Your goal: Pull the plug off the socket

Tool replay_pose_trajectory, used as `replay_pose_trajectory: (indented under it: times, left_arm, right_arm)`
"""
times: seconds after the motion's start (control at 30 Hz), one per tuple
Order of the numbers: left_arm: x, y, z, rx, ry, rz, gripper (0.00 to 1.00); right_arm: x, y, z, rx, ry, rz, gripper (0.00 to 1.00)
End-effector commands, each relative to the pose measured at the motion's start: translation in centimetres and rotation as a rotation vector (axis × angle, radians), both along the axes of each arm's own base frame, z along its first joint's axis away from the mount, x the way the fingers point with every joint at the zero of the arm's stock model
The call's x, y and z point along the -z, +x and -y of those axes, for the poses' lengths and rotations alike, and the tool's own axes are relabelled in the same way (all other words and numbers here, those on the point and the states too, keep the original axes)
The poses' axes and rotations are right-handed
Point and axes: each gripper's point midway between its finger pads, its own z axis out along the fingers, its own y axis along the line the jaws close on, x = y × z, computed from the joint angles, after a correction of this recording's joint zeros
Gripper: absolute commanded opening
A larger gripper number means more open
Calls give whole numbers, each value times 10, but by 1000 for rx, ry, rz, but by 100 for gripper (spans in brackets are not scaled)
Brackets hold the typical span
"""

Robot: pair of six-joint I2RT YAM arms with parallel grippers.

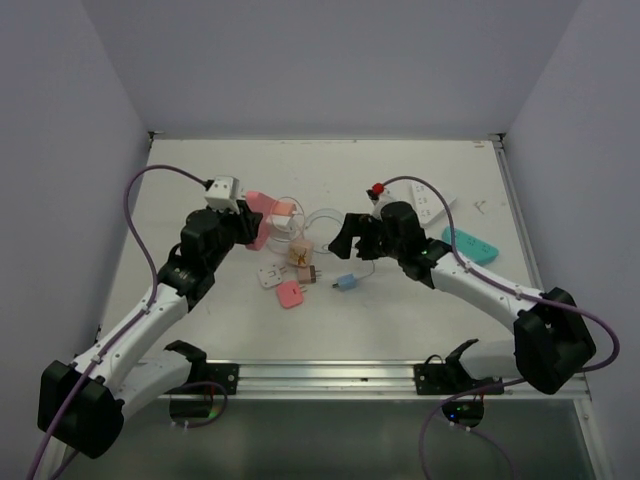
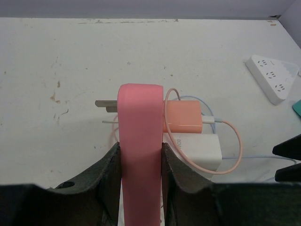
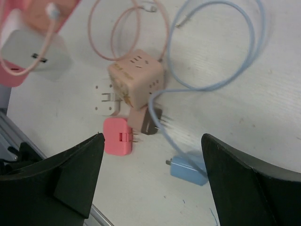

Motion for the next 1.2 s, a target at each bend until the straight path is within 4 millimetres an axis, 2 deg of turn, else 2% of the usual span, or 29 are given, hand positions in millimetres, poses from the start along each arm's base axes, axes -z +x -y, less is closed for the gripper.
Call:
replay_pose_trajectory:
  times: [0.0, 0.03, 0.13, 0.27, 0.57, 0.8, 0.97, 1.03, 1.07, 1.1, 1.17]
  left_arm:
    - [-63, 7, 14, 44, -95, 144, 0]
    - [-67, 7, 15, 52, -100, 150, 0]
    - [-75, 5, 17, 61, -116, 149, 0]
    - [-82, 1, 17, 67, -125, 148, 0]
    - [-90, -5, 23, 98, -179, 136, 0]
    - [-91, -7, 29, 113, -228, 109, 0]
    - [-88, -6, 30, 108, -233, 96, 0]
    - [-88, -5, 28, 99, -231, 101, 0]
    - [-87, -4, 27, 96, -222, 105, 0]
    - [-86, -4, 26, 91, -212, 104, 0]
    - [-81, 1, 16, 42, -168, 105, 0]
  right_arm:
    - [-52, -2, -41, -229, 8, 234, 88]
    - [-57, -10, -55, -286, 6, 263, 88]
    - [-65, -15, -81, -380, -4, 340, 88]
    - [-80, -12, -102, -423, 27, 427, 88]
    - [-100, 7, -117, -394, 81, 545, 85]
    - [-101, 13, -124, -388, 105, 581, 82]
    - [-103, 11, -129, -416, 123, 580, 70]
    - [-100, 9, -129, -428, 122, 576, 60]
    - [-100, 8, -128, -431, 116, 582, 54]
    - [-97, 7, -126, -430, 109, 578, 37]
    - [-94, 5, -122, -434, 93, 581, 23]
